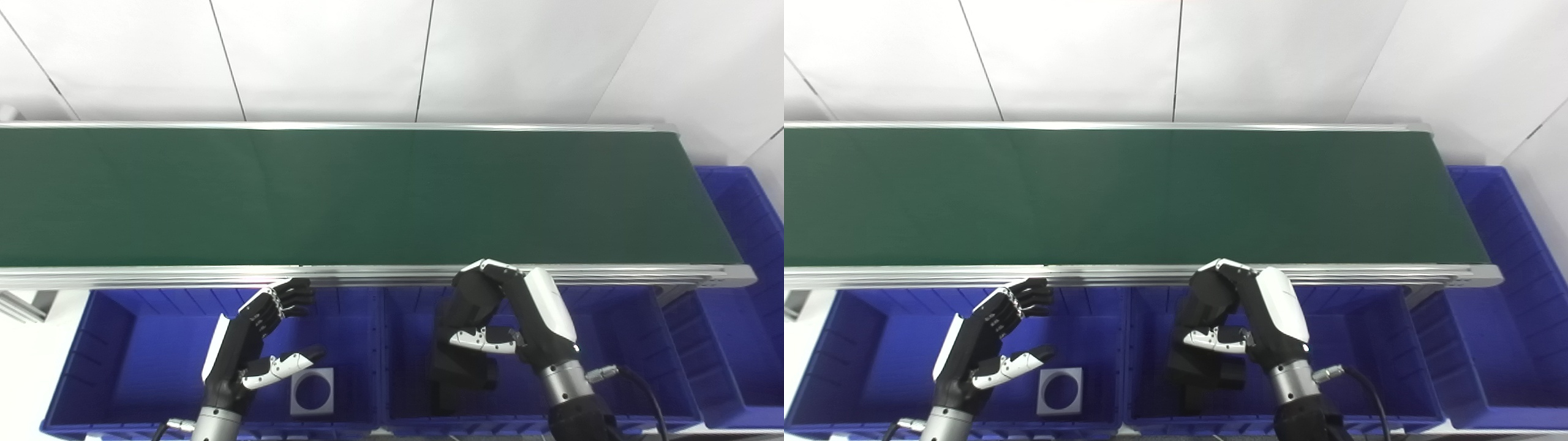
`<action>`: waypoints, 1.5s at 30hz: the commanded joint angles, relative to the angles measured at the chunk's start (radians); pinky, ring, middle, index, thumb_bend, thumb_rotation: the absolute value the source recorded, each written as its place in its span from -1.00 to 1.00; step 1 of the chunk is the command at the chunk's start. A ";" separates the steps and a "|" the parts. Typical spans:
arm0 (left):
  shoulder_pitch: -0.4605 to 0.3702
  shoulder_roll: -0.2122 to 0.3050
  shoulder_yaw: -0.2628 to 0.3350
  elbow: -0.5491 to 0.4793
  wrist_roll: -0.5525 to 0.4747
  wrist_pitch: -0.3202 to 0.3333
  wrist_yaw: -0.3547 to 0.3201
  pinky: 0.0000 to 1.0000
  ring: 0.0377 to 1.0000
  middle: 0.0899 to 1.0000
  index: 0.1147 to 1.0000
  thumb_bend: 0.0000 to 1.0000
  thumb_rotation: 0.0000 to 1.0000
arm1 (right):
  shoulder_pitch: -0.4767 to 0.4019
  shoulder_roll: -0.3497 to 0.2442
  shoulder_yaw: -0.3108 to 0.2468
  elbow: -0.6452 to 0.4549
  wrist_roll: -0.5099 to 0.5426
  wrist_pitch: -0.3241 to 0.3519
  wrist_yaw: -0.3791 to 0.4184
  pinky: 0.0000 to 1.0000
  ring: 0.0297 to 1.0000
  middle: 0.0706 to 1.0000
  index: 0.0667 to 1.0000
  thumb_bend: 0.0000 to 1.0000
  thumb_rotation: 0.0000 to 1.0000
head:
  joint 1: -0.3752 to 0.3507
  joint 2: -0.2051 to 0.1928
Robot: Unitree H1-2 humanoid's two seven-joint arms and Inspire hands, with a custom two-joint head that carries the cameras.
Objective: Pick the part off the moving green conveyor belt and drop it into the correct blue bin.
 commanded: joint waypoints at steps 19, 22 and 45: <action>-0.010 0.003 0.012 -0.039 -0.019 -0.034 -0.018 0.30 0.37 0.37 0.36 0.63 -0.49 | -0.098 -0.013 0.109 0.060 -0.227 0.234 0.237 0.46 0.74 0.78 0.76 0.38 -0.34 | -0.001 -0.002; -0.013 0.001 0.011 -0.037 -0.007 -0.036 -0.016 0.29 0.37 0.37 0.36 0.62 -0.48 | -0.108 -0.019 0.129 0.071 -0.259 0.254 0.260 0.51 0.80 0.83 0.80 0.43 -0.25 | 0.002 -0.009; -0.018 0.021 -0.019 -0.055 0.050 0.015 -0.025 0.39 0.47 0.48 0.45 0.61 -0.57 | 0.077 0.043 0.022 -0.016 0.312 -0.125 0.102 0.50 0.71 0.79 0.88 0.85 -0.03 | 0.050 -0.011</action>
